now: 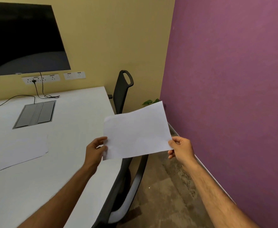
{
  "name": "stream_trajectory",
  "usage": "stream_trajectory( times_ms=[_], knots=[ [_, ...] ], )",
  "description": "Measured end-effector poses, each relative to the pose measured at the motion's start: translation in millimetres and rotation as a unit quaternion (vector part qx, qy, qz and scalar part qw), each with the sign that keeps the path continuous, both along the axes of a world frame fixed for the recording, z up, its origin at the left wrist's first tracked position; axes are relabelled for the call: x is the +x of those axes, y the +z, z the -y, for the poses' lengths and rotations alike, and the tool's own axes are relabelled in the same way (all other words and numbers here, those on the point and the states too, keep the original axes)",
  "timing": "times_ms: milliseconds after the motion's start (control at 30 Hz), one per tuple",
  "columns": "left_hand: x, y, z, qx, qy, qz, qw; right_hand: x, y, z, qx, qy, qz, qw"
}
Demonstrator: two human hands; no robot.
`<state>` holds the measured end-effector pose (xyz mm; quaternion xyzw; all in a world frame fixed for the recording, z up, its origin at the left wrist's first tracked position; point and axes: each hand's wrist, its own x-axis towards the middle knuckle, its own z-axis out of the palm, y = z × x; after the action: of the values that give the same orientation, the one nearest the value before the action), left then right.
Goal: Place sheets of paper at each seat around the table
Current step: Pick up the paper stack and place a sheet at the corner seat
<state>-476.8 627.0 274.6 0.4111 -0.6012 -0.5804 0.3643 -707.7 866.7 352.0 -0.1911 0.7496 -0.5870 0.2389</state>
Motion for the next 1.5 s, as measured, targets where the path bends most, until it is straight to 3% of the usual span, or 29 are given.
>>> stream_trajectory(
  times_ms=[333, 800, 1233, 1500],
  knots=[
    [-138.6, 22.8, 45.7, -0.025, 0.026, 0.008, 0.999, -171.7, -3.8, 65.1, 0.021, 0.044, -0.004, 0.999],
    [-264.0, 36.2, 170.2, -0.028, 0.231, -0.02, 0.972, -370.4, 4.4, 286.5, 0.045, 0.27, -0.01, 0.962],
    [-273.5, 58.4, 296.3, -0.032, 0.377, 0.022, 0.926, -405.4, 11.6, 507.0, 0.075, 0.435, 0.049, 0.896],
    [-259.9, 51.2, 413.5, -0.008, 0.377, 0.03, 0.926, -386.7, -9.1, 667.3, 0.093, 0.474, 0.09, 0.871]
  ],
)
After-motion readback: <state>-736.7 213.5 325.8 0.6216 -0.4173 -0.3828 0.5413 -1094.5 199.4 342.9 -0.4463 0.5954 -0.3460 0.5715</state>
